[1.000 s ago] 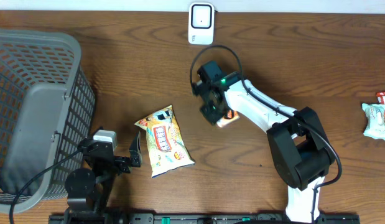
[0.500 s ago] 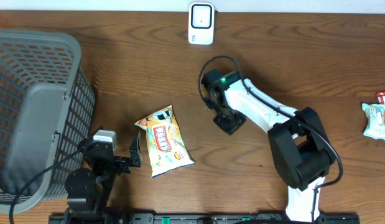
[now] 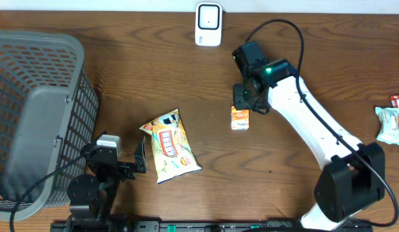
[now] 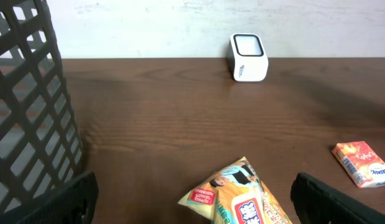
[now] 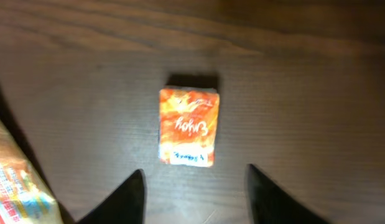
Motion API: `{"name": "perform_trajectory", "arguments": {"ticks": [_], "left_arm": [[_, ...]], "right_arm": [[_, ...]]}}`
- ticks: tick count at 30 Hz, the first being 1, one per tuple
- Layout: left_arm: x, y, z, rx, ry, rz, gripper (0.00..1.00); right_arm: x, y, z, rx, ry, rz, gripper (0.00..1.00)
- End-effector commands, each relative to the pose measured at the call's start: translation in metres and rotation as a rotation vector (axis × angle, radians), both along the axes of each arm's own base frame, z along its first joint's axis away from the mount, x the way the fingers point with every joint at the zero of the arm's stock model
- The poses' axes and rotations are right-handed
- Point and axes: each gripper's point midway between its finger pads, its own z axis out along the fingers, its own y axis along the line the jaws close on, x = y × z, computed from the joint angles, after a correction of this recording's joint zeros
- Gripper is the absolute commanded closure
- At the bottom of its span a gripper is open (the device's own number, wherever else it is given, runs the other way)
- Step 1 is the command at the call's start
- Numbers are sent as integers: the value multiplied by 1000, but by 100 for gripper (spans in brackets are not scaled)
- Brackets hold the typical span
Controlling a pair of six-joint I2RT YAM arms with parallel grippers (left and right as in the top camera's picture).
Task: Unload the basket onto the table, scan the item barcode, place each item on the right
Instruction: 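Grasp the orange Kleenex box with the right gripper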
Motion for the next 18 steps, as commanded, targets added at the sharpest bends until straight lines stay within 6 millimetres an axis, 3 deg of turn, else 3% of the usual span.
{"name": "perform_trajectory", "arguments": {"ticks": [1, 18], "left_arm": [[0, 2, -1, 15, -2, 5, 1], [0, 2, -1, 15, -2, 5, 1]], "right_arm": [[-10, 2, -34, 57, 93, -73, 62], [-7, -7, -92, 79, 23, -127, 59]]}}
